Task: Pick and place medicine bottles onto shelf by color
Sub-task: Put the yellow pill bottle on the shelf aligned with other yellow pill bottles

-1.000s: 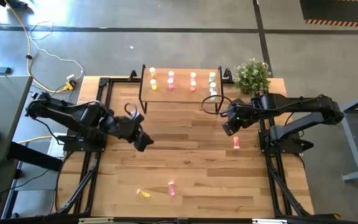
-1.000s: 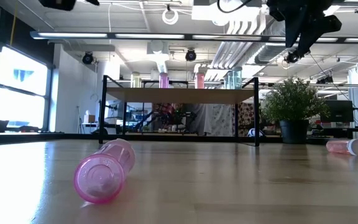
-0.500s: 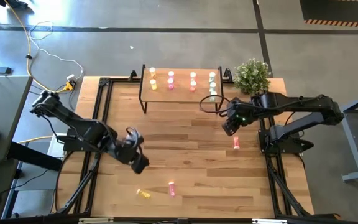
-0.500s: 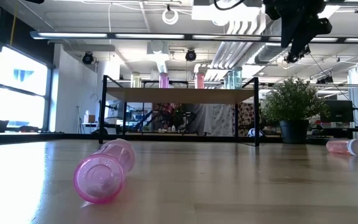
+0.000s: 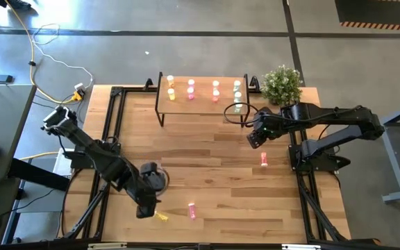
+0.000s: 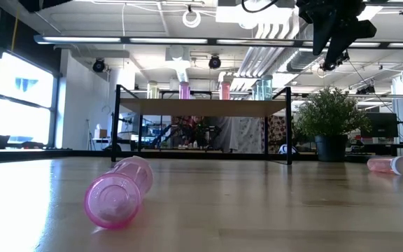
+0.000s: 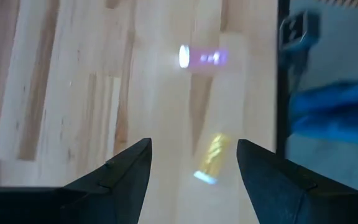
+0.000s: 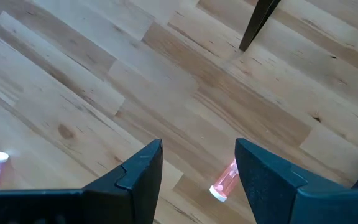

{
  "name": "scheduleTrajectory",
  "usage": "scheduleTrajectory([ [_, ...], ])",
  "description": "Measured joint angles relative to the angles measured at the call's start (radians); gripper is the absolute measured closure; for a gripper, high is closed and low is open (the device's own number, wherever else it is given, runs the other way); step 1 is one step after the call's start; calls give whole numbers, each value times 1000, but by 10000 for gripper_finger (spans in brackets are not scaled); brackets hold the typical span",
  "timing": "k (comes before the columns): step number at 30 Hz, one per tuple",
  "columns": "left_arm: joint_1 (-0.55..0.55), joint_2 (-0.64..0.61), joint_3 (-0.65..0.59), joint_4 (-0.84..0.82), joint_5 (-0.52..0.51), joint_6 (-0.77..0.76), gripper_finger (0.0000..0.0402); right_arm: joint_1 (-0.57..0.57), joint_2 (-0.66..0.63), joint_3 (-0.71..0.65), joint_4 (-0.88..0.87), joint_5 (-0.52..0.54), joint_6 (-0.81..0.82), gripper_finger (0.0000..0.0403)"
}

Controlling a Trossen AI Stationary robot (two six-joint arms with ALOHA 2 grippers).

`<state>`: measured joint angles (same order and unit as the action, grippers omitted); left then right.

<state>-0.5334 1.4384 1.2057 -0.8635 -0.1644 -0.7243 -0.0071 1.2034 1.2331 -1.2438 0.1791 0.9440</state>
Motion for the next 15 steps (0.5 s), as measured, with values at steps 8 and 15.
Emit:
scheduleTrajectory([
  [8,-35,165,0,55,59,151,174,0,0,0,0,0,-1,210],
  [15,-55,282,0,157,73,179,174,0,0,0,0,11,-2,210],
])
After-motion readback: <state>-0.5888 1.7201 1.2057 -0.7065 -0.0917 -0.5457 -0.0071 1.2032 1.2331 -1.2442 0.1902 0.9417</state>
